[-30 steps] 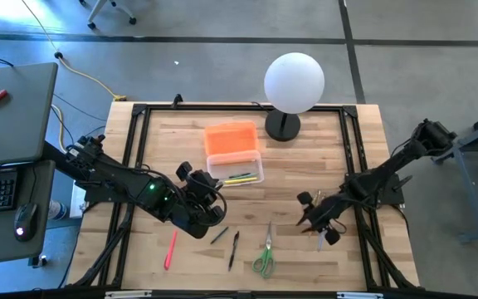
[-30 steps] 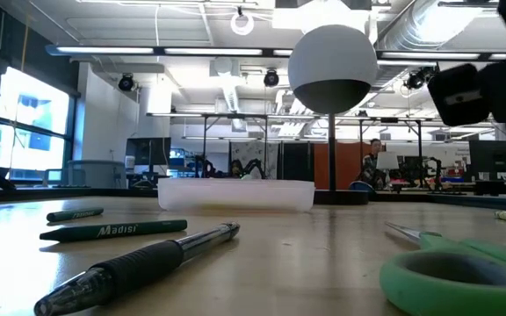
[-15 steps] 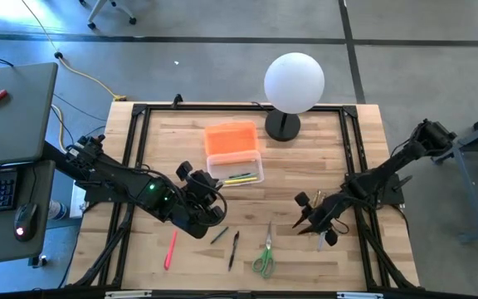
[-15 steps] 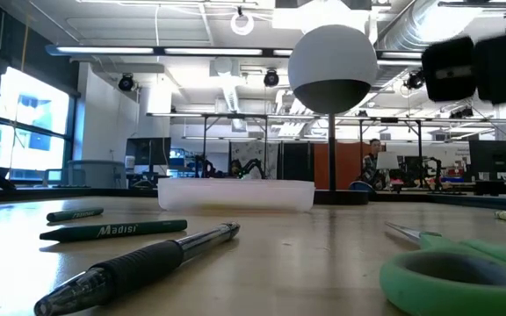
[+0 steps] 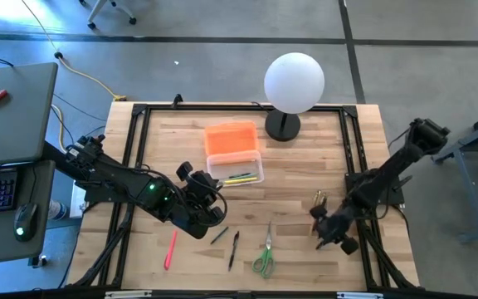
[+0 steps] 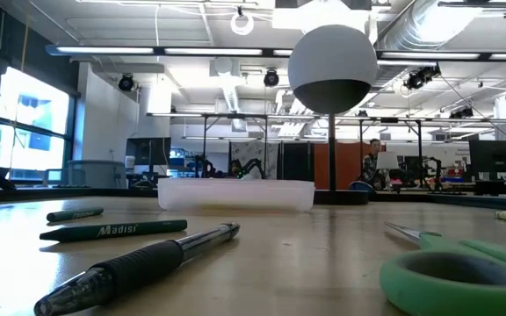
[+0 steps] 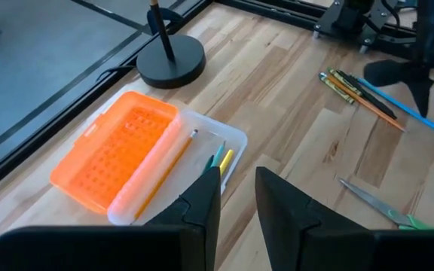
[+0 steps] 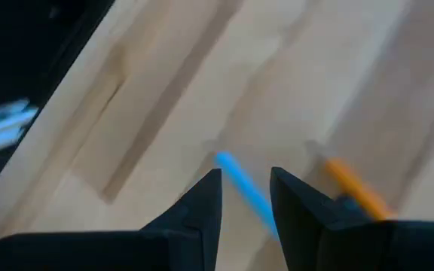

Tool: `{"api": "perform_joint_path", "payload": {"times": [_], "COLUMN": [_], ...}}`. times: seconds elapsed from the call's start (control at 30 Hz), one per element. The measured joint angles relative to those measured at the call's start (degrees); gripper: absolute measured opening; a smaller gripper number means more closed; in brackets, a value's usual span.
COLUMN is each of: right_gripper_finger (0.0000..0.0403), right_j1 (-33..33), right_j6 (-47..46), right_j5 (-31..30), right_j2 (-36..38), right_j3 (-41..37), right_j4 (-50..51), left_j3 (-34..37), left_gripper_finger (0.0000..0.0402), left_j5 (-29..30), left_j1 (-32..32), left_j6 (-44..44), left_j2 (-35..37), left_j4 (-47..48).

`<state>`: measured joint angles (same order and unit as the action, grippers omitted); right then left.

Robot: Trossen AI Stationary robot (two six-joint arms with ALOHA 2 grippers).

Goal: Pick & place school supplies into a supply box
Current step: Put the blue pencil into the transparent supply box

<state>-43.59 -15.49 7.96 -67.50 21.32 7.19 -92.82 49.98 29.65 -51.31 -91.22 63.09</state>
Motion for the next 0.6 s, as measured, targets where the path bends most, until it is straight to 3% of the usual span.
{"api": "perform_joint_path", "payload": {"times": [0.23, 0.43, 0.6], "right_gripper_finger": [0.0094, 0.0094, 0.0092], "right_j1": [-4.6, -4.2, -4.5], "right_j6": [8.8, 10.4, 11.5], "right_j5": [-11.5, -9.6, -13.3], "right_j2": [-6.6, -9.5, -11.1], "right_j3": [0.2, 0.3, 0.1], "right_j4": [-1.1, -2.4, -3.3], "left_j3": [0.0, 0.0, 0.0], "left_gripper_finger": [0.0117, 0.0117, 0.0117], "left_j5": [0.0, -0.2, 0.0], "left_j1": [0.0, 0.0, 0.0], "left_j6": [-0.2, -0.5, -0.6], "left_j2": [0.0, 0.0, 0.0], "left_j4": [-0.1, -0.4, -0.4]}}
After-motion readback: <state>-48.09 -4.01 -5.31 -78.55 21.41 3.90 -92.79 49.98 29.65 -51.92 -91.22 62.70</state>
